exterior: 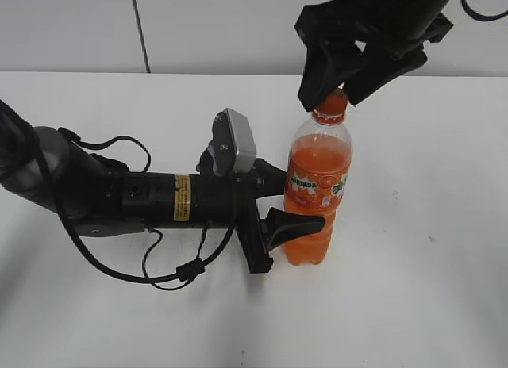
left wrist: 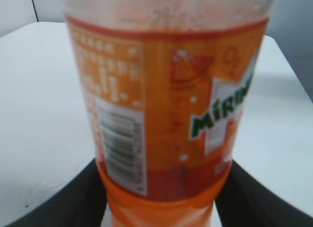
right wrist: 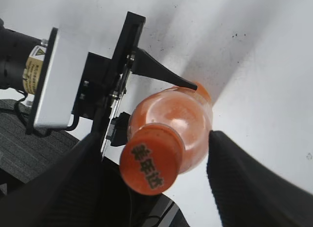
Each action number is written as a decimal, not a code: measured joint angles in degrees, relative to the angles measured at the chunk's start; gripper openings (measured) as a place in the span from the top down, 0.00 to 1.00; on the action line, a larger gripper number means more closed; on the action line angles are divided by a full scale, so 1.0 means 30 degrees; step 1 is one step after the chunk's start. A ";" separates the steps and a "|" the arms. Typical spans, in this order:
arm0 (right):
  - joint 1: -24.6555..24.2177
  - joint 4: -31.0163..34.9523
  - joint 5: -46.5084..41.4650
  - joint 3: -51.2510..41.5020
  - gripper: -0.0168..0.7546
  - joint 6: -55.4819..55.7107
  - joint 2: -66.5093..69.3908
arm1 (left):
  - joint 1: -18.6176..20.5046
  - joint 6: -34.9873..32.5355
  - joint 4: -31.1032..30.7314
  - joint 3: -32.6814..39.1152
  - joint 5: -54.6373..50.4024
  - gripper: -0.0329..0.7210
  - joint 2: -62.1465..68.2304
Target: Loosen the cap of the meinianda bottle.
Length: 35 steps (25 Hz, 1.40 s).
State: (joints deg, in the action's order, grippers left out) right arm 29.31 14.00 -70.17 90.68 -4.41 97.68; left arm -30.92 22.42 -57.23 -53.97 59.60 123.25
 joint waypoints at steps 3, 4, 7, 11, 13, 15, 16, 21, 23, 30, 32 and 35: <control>0.0000 -0.0040 0.0000 0.0000 0.54 0.0016 0.0017 | 0.0013 0.0000 0.0000 0.0000 0.0000 0.42 0.0000; 0.0000 0.0009 0.0000 0.0000 0.63 -0.0045 0.0017 | 0.0013 0.0000 0.0000 0.0000 0.0000 0.42 0.0000; 0.0000 0.0009 0.0000 0.0000 0.62 -0.0901 -0.0002 | 0.0013 0.0000 0.0000 0.0000 0.0000 0.42 0.0000; 0.0000 0.0157 0.0000 0.0000 0.62 -0.6438 -0.0002 | 0.0013 0.0015 0.0000 0.0000 0.0000 0.42 0.0000; 0.0000 0.0179 -0.0020 0.0000 0.62 -1.1021 -0.0018 | 0.0013 0.0015 -0.0036 0.0000 0.0000 0.42 0.0000; 0.0000 0.0192 -0.0020 0.0017 0.62 -1.6208 -0.0018 | 0.0022 0.0015 -0.0036 0.0000 0.0000 0.42 0.0000; 0.0000 0.0215 -0.0040 0.0017 0.62 -1.8343 -0.0018 | 0.0022 0.0015 -0.0036 0.0000 0.0000 0.42 0.0000; 0.0000 0.0261 -0.0141 0.0017 0.62 -2.2048 -0.0018 | 0.0022 -0.0002 -0.0053 0.0000 0.0000 0.42 0.0000; 0.0000 0.0261 -0.0141 0.0017 0.62 -2.2076 -0.0018 | 0.0022 -0.0016 -0.0053 0.0000 0.0000 0.42 0.0000; 0.0000 0.0764 -0.0027 0.0017 0.18 -2.1251 -0.0576 | 0.0022 -0.0016 -0.0090 0.0000 0.0044 0.42 0.0000; 0.0000 0.0853 -0.0027 0.0017 0.24 -2.0448 -0.0942 | 0.0022 -0.0022 -0.0090 0.0000 0.0028 0.42 0.0000; 0.0000 0.0806 -0.0027 0.0017 0.35 -1.6518 -0.1401 | 0.0022 -0.0022 -0.0090 0.0000 0.0028 0.42 0.0000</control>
State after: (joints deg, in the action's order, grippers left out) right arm 29.31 16.42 -70.25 90.73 -53.96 93.48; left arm -30.85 22.36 -57.50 -53.97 59.68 123.25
